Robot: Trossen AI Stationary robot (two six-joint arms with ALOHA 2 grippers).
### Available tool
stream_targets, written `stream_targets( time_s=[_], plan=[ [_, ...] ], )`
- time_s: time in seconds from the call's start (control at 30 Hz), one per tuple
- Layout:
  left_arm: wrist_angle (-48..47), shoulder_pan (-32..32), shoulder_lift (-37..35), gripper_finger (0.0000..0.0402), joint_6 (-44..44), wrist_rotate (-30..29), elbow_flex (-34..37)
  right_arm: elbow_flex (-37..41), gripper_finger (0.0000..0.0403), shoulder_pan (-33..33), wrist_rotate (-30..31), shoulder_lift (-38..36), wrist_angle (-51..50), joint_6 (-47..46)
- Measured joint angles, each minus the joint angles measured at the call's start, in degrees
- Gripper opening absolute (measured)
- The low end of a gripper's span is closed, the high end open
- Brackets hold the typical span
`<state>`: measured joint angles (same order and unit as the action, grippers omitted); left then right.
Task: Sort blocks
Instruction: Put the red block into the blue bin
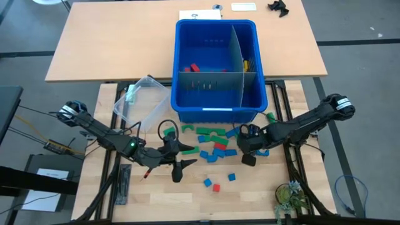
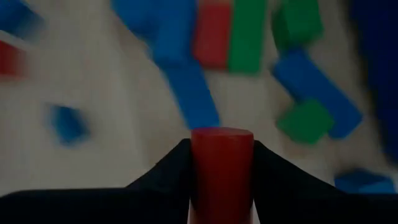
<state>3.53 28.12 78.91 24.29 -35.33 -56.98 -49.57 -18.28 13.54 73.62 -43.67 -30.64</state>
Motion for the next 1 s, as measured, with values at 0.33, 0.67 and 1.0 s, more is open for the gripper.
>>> stream_targets(
  time_s=[0.33, 0.67, 1.0],
  plan=[
    [0.0, 0.02, 0.0, 0.0248, 0.0, 0.0, -0.01, -23.03, 0.0125, 3.59, 8.65, -0.15, -1.88, 10.84],
    [-0.01, 0.02, 0.0, 0.0248, 0.0, 0.02, 0.01, -31.45, 0.0125, 26.6, 16.42, 0.41, 12.42, 30.99],
    [0.0, 0.02, 0.0, 0.0248, 0.0, 0.0, 0.01, -31.53, 0.0125, 52.8, 2.5, 8.11, 26.36, 33.77]
  ],
)
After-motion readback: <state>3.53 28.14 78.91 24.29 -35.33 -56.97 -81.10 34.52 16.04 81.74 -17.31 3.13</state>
